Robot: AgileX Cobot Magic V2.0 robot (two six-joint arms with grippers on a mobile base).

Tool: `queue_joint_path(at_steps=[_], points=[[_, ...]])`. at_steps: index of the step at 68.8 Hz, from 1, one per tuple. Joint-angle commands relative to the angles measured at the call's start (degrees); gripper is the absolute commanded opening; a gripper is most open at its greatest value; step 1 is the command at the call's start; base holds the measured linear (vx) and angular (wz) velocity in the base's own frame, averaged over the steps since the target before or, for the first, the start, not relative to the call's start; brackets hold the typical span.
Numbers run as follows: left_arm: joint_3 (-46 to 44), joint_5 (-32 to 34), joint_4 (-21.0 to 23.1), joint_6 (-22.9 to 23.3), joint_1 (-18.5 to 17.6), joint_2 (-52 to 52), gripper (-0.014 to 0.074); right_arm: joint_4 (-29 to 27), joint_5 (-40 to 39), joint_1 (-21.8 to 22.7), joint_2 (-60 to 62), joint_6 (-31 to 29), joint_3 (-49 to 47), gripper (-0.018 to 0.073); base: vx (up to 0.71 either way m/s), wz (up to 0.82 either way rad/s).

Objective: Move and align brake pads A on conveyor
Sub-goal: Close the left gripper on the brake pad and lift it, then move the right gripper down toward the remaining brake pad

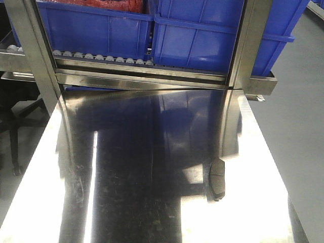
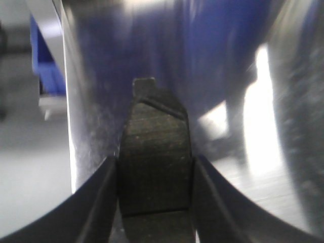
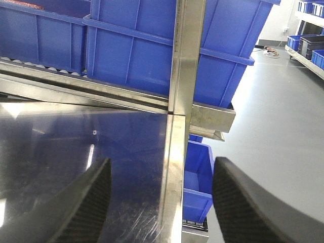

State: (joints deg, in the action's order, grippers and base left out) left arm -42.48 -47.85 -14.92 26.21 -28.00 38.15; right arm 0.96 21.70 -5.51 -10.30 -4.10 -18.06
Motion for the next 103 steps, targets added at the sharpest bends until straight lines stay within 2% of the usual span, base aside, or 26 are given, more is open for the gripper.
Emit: queue_joint_path(at_steps=[1, 9, 14, 20, 24, 42, 78, 88, 103], points=[[1.4, 3.2, -0.4, -0.1, -0.2, -9.2, -0.0006, 0.1, -4.1, 0.0, -0.9, -0.4, -1.6, 0.0437, 0.0, 0.0], [4.5, 0.8, -0.6, -1.0, -0.2, -20.0, -0.0006, 0.1, -4.1, 0.0, -0.9, -0.4, -1.6, 0.0437, 0.0, 0.0], [5.5, -0.9, -0.6, -4.3, -0.2, -24.7, -0.0006, 0.1, -4.1, 0.0, -0.9, -0.4, -1.6, 0.0437, 0.0, 0.0], [5.5, -1.6, -0.6, -7.4, -0.2, -28.1, -0.0006, 0.1, -4.1, 0.0, -0.9, -0.4, -1.6, 0.0437, 0.0, 0.0], [5.5, -1.5, -0.6, -7.7, -0.2, -29.4, -0.0006, 0.1, -4.1, 0.0, -0.9, -0.4, -1.6, 0.0437, 0.0, 0.0], [5.5, 0.6, -0.4, -7.5, -0.2, -29.5, -0.0006, 0.1, -4.1, 0.0, -0.9, -0.4, -1.6, 0.0437, 0.0, 0.0], [5.5, 0.5, -0.5, -7.5, -0.2, -29.5, -0.0006, 0.2, -4.5, 0.0, -0.9, -0.4, -1.6, 0.0437, 0.0, 0.0], [5.5, 0.5, -0.5, -7.5, -0.2, -29.5, -0.0006, -2.6, -4.1, 0.0, -0.9, 1.6, -1.5, 0.0437, 0.0, 0.0], [5.5, 0.5, -0.5, -7.5, -0.2, -29.5, -0.0006, -2.7, -4.6, 0.0, -4.3, 1.5, -4.0, 0.0437, 0.0, 0.0]])
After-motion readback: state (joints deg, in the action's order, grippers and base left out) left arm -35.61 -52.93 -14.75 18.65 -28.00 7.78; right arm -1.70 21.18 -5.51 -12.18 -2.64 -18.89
